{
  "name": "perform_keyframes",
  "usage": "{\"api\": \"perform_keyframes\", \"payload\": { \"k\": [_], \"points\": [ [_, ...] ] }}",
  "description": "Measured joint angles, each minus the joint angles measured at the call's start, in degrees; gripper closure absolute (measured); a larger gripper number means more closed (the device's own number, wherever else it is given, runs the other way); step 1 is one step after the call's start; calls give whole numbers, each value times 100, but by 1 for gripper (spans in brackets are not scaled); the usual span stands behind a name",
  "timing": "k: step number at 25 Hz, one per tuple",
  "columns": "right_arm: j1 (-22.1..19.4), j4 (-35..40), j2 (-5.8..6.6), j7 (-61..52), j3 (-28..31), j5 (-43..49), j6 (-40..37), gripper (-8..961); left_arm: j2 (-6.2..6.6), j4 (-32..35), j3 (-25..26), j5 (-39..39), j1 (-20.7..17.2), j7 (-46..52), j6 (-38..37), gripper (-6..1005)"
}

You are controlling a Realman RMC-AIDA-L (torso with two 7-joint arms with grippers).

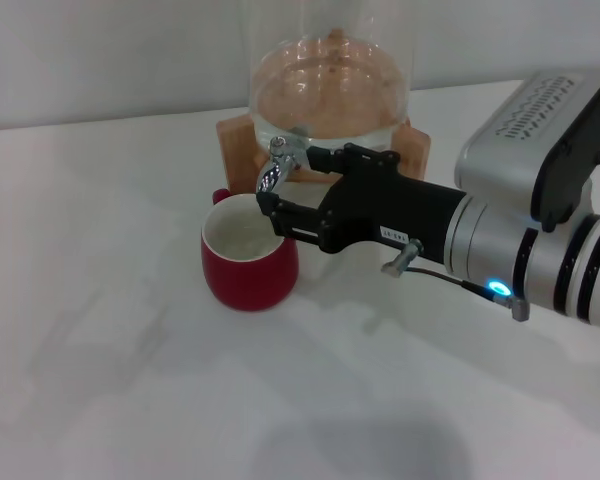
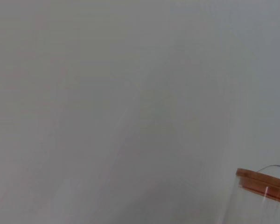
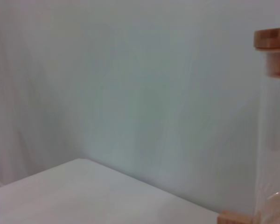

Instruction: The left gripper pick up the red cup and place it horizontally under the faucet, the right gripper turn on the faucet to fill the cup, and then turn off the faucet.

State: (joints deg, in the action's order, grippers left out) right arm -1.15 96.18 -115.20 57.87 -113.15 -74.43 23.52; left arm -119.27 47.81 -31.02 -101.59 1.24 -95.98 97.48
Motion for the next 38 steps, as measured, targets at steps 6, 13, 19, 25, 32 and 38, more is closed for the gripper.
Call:
{"api": "perform_keyframes", "payload": {
  "k": [6, 13, 19, 25, 32, 38],
  "points": [
    [41, -3, -4, 3, 4, -1, -49, 188, 0, 0, 2, 0, -18, 6, 0, 227],
    [67, -9, 1, 5, 26, 0, -134, 187, -7, 0, 7, 0, -23, 9, -1, 226],
    [66, -27, 10, 1, 79, -7, -36, 187, -9, 0, 11, -11, -20, 10, 1, 227],
    [-67, 187, 5, 8, 151, -11, 187, 187, -9, 0, 25, -6, -28, 10, 7, 226],
    [-192, 385, 13, 8, 318, 0, 468, 188, -2, 0, 26, -1, -21, 10, 9, 227],
    [-556, 552, -1, 8, 1288, -69, 1079, 187, 3, 0, 48, 1, -23, 9, -32, 226]
  ]
}}
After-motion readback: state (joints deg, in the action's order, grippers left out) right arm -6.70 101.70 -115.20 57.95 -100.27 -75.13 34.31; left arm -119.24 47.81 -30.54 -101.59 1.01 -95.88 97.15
